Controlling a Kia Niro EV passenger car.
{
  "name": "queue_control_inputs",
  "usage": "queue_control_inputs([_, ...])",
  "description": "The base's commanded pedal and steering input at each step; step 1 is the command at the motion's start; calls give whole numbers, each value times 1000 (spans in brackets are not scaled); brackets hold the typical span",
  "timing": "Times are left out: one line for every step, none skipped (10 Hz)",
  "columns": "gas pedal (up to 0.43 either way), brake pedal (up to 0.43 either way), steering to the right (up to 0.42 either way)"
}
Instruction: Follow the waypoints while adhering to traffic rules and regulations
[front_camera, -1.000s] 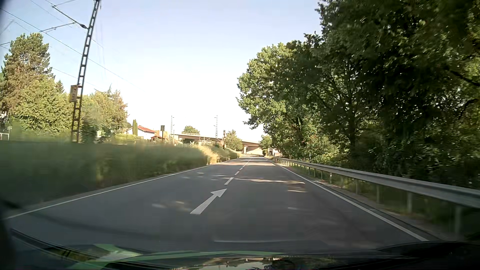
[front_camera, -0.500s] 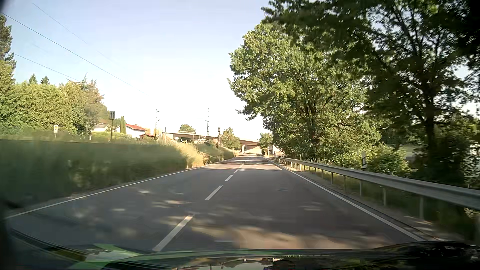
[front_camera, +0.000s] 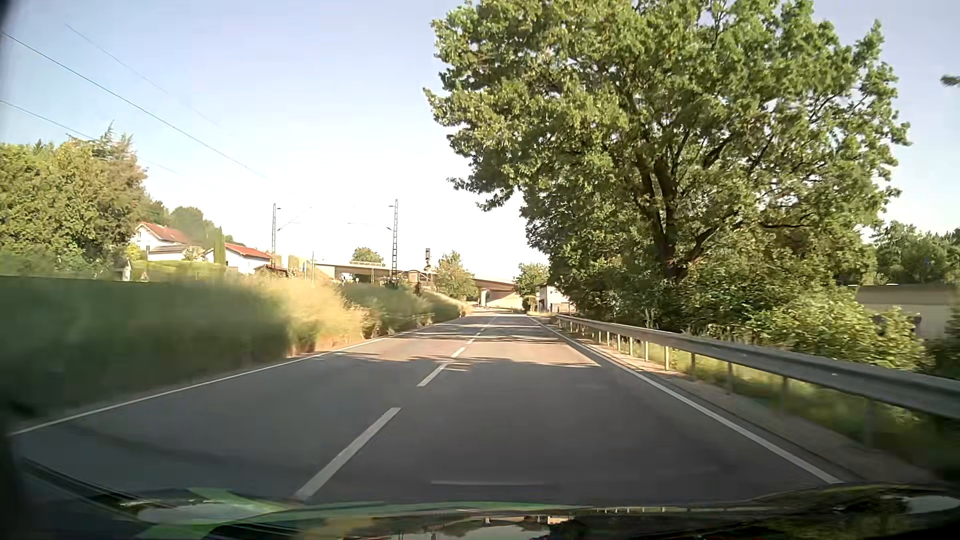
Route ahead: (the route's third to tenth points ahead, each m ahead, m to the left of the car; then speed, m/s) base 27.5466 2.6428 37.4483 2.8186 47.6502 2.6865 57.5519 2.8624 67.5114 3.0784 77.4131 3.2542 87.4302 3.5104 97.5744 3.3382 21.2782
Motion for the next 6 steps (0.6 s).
queue_control_inputs([118, 0, 0])
queue_control_inputs([110, 0, -1])
queue_control_inputs([110, 0, 0])
queue_control_inputs([110, 0, 0])
queue_control_inputs([130, 0, -1])
queue_control_inputs([138, 0, 0])
